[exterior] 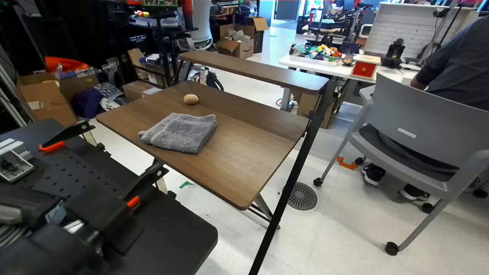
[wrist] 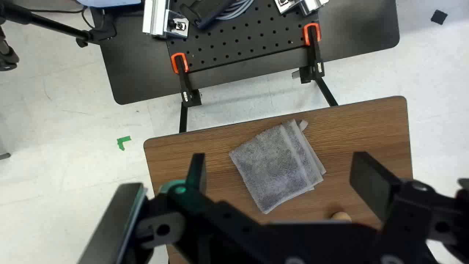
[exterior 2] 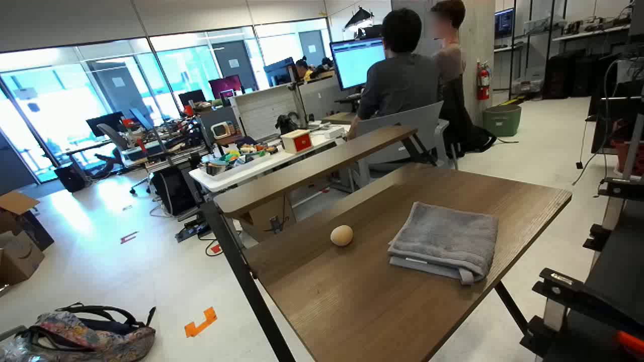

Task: Move the plush toy and wipe the table with the cloth

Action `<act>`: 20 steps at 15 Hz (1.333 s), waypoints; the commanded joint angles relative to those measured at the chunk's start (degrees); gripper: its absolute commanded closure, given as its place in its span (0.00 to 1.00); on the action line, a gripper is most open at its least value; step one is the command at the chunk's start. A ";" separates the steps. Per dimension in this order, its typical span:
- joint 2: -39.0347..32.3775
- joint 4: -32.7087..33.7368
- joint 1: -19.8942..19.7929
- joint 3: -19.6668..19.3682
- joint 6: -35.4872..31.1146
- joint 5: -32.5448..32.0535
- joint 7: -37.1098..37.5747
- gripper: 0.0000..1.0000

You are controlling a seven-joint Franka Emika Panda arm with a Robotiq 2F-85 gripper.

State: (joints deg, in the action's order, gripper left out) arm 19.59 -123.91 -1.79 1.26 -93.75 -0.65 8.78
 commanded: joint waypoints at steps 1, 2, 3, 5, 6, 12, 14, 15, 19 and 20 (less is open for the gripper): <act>-0.04 0.15 0.15 -0.14 0.13 -0.04 0.02 0.00; -0.03 0.16 0.15 -0.14 0.12 -0.04 0.02 0.00; -0.03 0.16 0.15 -0.14 0.12 -0.04 0.02 0.00; -0.03 0.16 0.15 -0.14 0.12 -0.04 0.02 0.00; -0.03 0.16 0.15 -0.14 0.12 -0.04 0.02 0.00; 0.36 -1.09 0.28 -1.30 -7.44 7.42 1.96 0.00; -1.68 -0.80 0.33 -1.49 -12.17 12.48 3.44 0.00; -3.17 -0.52 0.42 -1.58 -14.92 15.21 4.10 0.00; -9.82 -1.09 1.05 -0.73 -32.82 23.42 5.35 0.00; -11.72 -0.61 0.86 -0.14 -37.53 22.53 7.33 0.00</act>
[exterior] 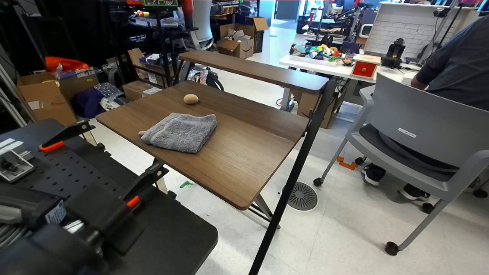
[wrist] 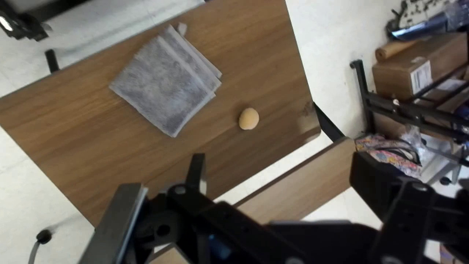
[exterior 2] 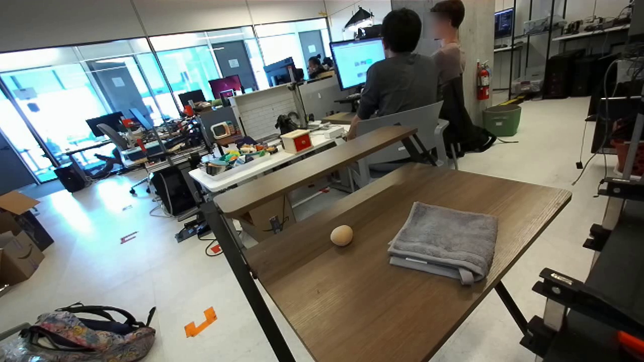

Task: Move the plush toy and wipe the table with the cloth

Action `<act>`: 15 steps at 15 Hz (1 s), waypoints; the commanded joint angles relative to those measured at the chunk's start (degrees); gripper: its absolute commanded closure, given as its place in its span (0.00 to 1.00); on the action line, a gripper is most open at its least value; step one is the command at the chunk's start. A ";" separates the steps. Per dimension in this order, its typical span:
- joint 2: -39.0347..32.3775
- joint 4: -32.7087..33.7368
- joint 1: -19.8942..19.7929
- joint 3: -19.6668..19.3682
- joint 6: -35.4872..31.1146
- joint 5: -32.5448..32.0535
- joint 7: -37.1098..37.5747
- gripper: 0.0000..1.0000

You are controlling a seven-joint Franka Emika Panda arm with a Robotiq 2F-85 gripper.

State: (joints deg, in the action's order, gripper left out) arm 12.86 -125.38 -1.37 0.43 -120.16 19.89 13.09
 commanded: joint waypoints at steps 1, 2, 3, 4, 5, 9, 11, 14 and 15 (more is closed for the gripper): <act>-7.12 2.21 0.07 1.25 -11.41 -2.18 5.77 0.00; -3.87 0.13 0.51 0.12 -8.41 -0.25 2.26 0.00; -5.60 0.48 0.54 0.35 -10.20 -0.86 3.45 0.00; -6.79 0.88 0.57 0.47 -10.87 -0.99 3.95 0.00; -7.42 1.22 0.59 0.54 -11.21 -1.01 4.15 0.00; -9.36 0.91 0.37 0.55 -21.26 -0.18 5.94 0.00; -13.30 1.36 0.36 1.14 -28.87 -3.61 10.94 0.00; -22.91 2.53 1.22 0.52 -37.99 -16.30 24.39 0.00; -26.14 3.16 2.24 -0.97 -39.89 -20.48 28.79 0.00</act>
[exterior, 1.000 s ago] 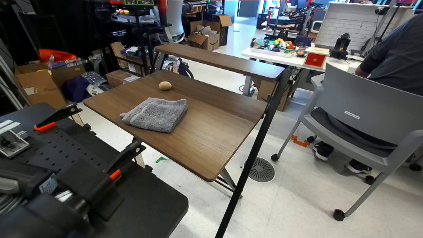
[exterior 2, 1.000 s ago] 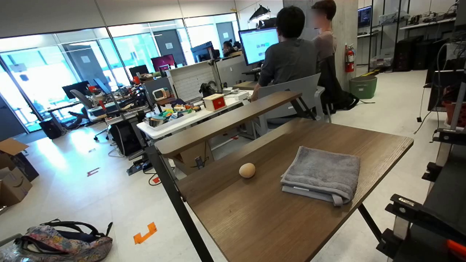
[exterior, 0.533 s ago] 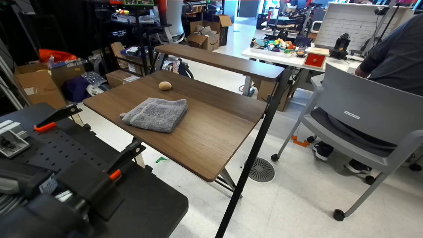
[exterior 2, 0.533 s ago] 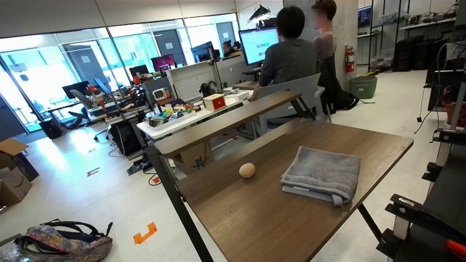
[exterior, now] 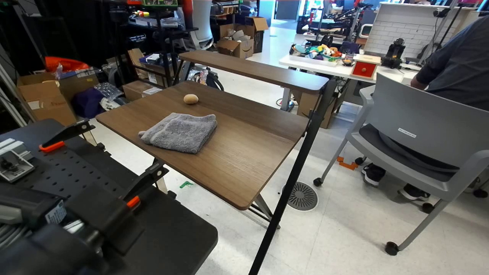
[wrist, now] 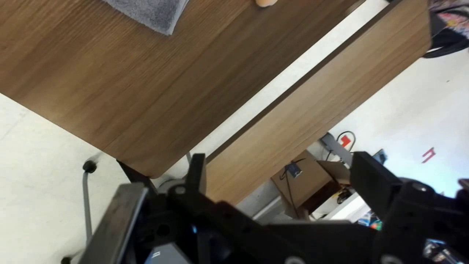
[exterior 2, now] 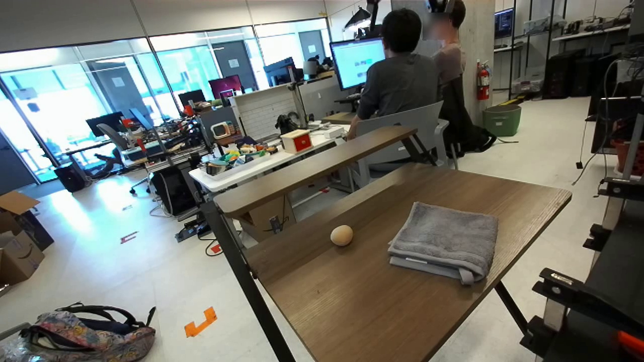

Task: Move the plush toy and wipe the table with the cloth

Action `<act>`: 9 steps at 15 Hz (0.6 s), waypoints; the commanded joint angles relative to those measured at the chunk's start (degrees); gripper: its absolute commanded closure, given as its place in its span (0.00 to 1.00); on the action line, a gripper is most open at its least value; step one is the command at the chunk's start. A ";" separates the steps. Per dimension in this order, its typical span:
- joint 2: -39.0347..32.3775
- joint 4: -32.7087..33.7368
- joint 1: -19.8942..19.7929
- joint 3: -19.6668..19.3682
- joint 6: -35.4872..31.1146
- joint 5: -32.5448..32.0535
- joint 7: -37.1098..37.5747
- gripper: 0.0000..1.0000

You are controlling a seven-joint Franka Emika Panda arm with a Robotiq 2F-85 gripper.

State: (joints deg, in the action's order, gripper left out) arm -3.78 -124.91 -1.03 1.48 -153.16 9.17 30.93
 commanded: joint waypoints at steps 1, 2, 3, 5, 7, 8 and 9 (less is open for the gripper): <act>-12.66 3.68 3.60 -3.94 -7.67 -13.49 15.75 0.00; -15.92 5.06 6.08 -5.69 -7.93 -15.40 20.56 0.00; -18.56 6.37 8.88 -7.33 -7.00 -16.53 24.63 0.00; -22.23 8.04 11.99 -7.57 -4.91 -14.08 28.15 0.00; -21.01 5.44 11.25 -7.15 -5.84 -13.05 25.50 0.00; -22.31 6.28 12.50 -7.04 -4.99 -13.09 27.16 0.00; -22.93 6.82 13.32 -6.99 -4.43 -13.19 28.21 0.00</act>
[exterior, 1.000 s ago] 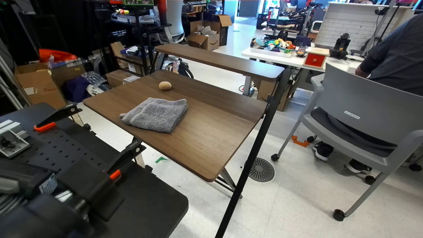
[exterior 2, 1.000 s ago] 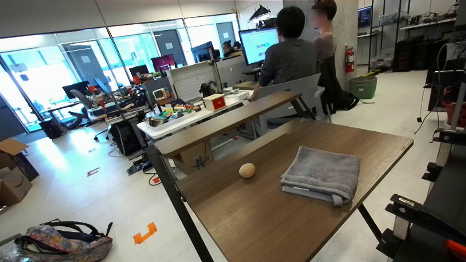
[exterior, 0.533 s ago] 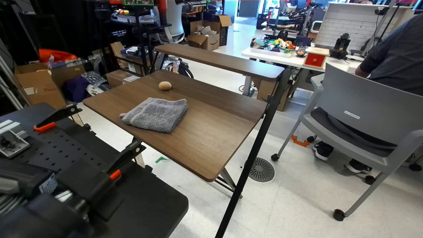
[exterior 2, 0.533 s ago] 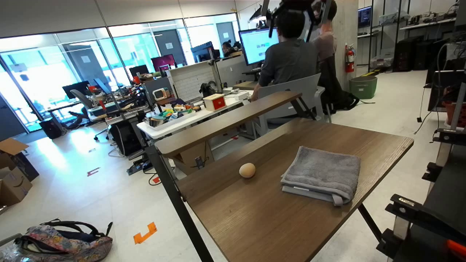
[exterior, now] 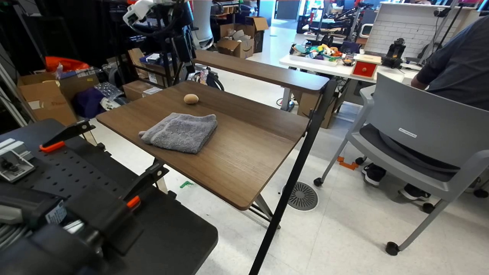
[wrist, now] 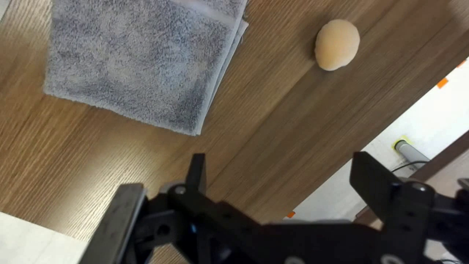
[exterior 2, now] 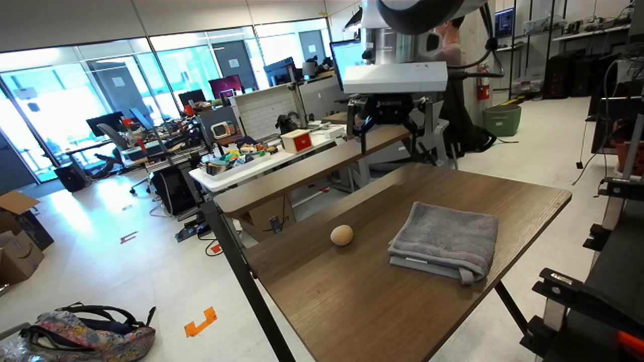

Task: Move the plush toy and wipe the table with the cloth

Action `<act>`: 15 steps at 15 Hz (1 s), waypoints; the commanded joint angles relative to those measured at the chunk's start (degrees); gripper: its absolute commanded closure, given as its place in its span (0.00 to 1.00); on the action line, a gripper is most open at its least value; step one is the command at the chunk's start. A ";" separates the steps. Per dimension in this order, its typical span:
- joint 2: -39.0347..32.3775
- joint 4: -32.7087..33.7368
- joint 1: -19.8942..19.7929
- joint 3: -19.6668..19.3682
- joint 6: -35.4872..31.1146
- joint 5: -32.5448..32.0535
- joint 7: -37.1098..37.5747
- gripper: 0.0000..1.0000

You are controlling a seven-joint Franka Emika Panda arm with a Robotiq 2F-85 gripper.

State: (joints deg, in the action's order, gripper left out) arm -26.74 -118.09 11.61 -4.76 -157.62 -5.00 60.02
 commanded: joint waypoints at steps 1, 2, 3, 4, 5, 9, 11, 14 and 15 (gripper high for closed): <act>-0.06 0.32 0.96 -0.75 0.53 0.90 -0.41 0.00; -0.02 0.61 0.92 -0.87 0.86 0.85 -0.35 0.00; 0.73 0.88 -0.57 0.36 3.15 0.35 -5.24 0.00; 1.47 1.16 -3.56 3.69 6.11 2.97 -11.89 0.00; 1.88 1.14 -4.81 5.05 7.87 4.86 -15.93 0.00; 3.55 0.86 -8.86 9.17 15.94 13.14 -32.70 0.00; 3.92 1.36 -9.39 9.13 21.03 14.78 -39.78 0.00; 3.12 1.54 -7.61 7.12 22.38 13.46 -39.89 0.00; 3.22 1.79 -7.79 7.10 24.60 13.38 -41.30 0.00</act>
State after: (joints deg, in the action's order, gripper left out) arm -23.52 -116.42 3.02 3.17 -133.17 7.94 18.98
